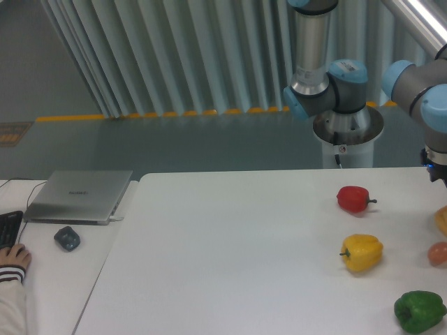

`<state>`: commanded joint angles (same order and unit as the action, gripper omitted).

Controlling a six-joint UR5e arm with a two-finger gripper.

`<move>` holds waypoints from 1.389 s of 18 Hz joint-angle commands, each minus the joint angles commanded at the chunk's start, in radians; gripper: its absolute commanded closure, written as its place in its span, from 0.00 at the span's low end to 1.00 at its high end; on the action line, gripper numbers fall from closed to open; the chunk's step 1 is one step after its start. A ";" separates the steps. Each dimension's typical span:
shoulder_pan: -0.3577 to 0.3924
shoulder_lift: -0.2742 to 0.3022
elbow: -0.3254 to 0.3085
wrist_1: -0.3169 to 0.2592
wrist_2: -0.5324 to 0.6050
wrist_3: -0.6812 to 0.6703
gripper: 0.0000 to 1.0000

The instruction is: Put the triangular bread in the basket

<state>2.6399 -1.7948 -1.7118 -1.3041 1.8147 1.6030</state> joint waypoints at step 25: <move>0.019 -0.095 -0.038 0.131 -0.014 -0.029 0.30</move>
<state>2.6584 -1.8899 -1.7503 -1.1735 1.8009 1.5739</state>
